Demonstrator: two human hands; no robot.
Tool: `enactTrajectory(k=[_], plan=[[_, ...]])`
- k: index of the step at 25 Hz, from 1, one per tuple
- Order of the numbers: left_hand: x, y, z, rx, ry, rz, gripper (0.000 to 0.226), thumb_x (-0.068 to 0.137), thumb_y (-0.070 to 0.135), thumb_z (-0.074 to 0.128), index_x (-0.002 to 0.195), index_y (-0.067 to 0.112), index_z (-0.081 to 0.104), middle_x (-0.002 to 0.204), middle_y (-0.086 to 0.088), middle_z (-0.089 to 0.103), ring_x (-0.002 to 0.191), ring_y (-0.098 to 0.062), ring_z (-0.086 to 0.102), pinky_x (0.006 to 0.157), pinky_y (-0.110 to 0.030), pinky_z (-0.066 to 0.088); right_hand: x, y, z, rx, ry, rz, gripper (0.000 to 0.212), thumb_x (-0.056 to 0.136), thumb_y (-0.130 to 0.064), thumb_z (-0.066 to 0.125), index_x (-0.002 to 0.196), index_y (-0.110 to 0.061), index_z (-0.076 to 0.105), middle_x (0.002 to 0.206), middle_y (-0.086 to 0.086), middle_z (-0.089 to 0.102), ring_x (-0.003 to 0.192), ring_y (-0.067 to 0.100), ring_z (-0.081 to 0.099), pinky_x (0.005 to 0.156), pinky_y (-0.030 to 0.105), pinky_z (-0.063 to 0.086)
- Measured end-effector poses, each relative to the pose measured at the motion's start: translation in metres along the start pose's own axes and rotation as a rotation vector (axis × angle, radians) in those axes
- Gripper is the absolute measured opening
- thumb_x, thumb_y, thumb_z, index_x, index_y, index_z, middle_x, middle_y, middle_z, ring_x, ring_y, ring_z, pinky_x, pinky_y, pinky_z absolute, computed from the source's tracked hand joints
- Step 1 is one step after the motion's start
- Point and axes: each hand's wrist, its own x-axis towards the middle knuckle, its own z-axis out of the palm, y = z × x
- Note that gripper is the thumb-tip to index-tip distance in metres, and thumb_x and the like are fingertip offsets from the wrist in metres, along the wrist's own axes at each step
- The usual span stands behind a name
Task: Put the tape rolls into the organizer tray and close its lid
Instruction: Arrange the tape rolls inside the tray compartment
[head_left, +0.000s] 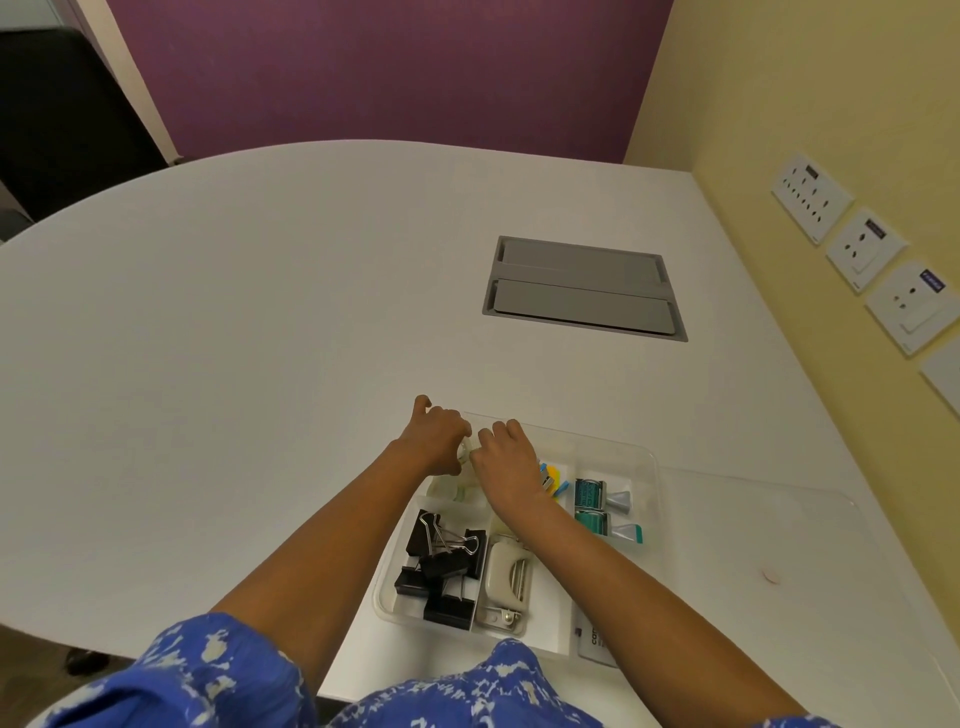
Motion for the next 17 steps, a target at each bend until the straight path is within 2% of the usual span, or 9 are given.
enactTrajectory(k=[4,9,13,17], plan=[[0.002,0.003,0.009,0.024,-0.021,-0.006,0.045,0.082,0.026,0.063,0.127,0.018,0.057,0.126,-0.003,0.061,0.120,-0.021,0.052,0.113,-0.042,0.015,0.002,0.007,-0.002,0.101,0.017,0.067,0.028,0.093,-0.005,0.051,0.119,-0.006,0.059,0.119,0.011,0.059,0.119,0.029,0.047,0.106,0.036,0.030],[0.005,0.004,0.015,0.067,-0.042,0.006,0.043,0.086,0.029,0.059,0.127,0.015,0.056,0.128,-0.006,0.059,0.123,-0.022,0.050,0.114,-0.044,0.016,0.000,0.027,0.000,0.218,0.074,0.171,0.034,0.089,0.005,0.050,0.115,-0.011,0.064,0.114,0.009,0.064,0.113,0.029,0.050,0.097,0.036,0.033],[0.007,0.006,0.015,0.091,-0.053,0.000,0.043,0.087,0.027,0.056,0.129,0.016,0.055,0.127,-0.005,0.059,0.122,-0.023,0.051,0.114,-0.044,0.015,0.001,0.023,0.001,0.186,0.053,0.023,0.035,0.091,0.002,0.048,0.114,-0.015,0.068,0.115,0.006,0.067,0.112,0.029,0.051,0.097,0.036,0.033],[0.008,0.005,0.018,0.088,-0.060,-0.007,0.043,0.088,0.027,0.055,0.130,0.018,0.054,0.131,-0.005,0.055,0.124,-0.022,0.049,0.114,-0.044,0.015,0.000,0.014,0.006,0.110,-0.021,-0.089,0.032,0.094,-0.003,0.045,0.113,-0.011,0.069,0.111,0.007,0.070,0.116,0.028,0.048,0.104,0.037,0.029]])
